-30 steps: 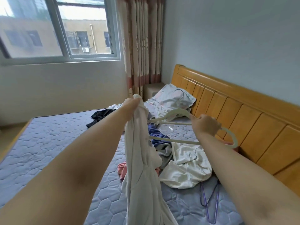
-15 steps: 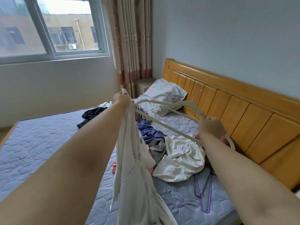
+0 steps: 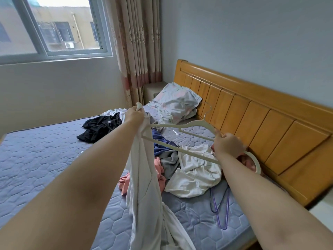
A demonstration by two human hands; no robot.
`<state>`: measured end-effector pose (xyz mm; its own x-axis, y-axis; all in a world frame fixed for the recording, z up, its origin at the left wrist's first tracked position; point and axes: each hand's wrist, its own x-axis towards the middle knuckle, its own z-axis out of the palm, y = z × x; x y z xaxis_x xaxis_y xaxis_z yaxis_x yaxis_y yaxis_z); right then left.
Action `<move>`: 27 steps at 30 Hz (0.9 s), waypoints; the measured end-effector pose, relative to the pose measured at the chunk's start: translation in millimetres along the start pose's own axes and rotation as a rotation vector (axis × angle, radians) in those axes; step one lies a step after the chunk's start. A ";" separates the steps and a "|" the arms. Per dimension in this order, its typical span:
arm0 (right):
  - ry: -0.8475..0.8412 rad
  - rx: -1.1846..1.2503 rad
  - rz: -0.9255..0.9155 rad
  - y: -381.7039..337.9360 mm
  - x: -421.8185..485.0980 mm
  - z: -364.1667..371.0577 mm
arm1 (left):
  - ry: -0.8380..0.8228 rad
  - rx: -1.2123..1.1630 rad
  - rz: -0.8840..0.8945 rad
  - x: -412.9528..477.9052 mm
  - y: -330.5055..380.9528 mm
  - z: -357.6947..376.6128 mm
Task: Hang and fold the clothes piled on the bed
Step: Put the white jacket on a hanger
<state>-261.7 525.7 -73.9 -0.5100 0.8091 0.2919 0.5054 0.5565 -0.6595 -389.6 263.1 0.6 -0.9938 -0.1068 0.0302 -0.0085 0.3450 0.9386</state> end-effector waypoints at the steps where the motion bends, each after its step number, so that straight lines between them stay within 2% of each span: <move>1: 0.012 0.000 0.001 2.6 0.5 -0.6 | 0.011 -0.007 0.005 0.7 -1.7 -3.3; 4: 0.013 -0.004 0.015 10.0 -0.5 1.5 | 0.038 -0.038 -0.001 1.0 -5.3 -7.1; 8: -0.026 -0.024 -0.002 3.8 -12.3 7.3 | -0.047 -0.042 -0.027 -11.7 -3.7 4.0; 14: -0.091 0.147 -0.036 -1.8 -26.7 10.9 | -0.045 -0.116 -0.023 -19.5 -1.2 9.3; 18: -0.077 0.092 -0.094 4.7 -34.0 6.8 | -0.062 -0.197 -0.060 -29.9 3.0 13.4; 21: -0.065 0.047 -0.121 -2.7 -47.1 12.4 | -0.093 -0.369 -0.153 -46.3 11.6 34.0; 24: -0.138 0.044 -0.023 -13.9 -65.7 20.8 | -0.079 -0.658 -0.309 -58.9 14.9 47.8; 27: -0.206 0.063 0.032 -15.3 -79.7 27.6 | -0.108 -0.635 -0.301 -77.3 11.4 58.6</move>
<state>-247.9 447.6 -106.2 -0.6288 0.7672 0.1269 0.4825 0.5129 -0.7100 -319.4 330.0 -11.3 -0.9641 -0.0074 -0.2654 -0.2511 -0.2987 0.9207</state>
